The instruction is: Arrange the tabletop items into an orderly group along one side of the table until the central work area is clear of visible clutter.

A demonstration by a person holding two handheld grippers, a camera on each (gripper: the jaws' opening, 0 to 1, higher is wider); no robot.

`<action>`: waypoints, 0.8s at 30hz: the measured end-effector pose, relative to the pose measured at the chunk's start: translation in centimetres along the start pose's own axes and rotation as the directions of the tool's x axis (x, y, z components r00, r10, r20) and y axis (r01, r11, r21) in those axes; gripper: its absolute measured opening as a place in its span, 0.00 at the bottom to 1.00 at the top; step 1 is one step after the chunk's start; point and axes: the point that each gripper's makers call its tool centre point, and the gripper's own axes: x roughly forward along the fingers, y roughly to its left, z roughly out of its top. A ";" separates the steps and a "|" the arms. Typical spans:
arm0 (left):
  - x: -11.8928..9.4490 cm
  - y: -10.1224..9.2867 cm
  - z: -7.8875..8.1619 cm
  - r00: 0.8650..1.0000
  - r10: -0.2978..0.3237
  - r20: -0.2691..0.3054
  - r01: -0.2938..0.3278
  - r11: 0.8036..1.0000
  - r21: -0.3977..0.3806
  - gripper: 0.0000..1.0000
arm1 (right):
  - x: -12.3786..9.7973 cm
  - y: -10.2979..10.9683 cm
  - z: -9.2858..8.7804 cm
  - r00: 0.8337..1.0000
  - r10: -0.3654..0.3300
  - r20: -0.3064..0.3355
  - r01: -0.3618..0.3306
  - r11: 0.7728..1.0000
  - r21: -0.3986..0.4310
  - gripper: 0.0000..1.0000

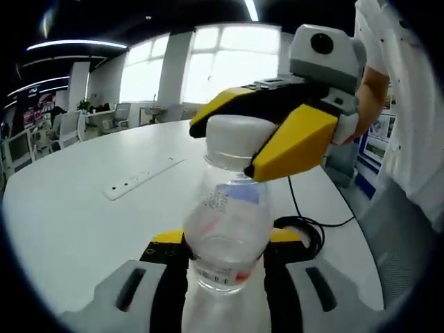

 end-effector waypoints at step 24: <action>-0.1 0.5 -0.9 1.000 0.026 -0.006 -0.026 1.000 -0.013 0.42 | 0.6 0.4 -0.7 0.998 0.042 -0.044 -0.044 0.999 -0.028 0.20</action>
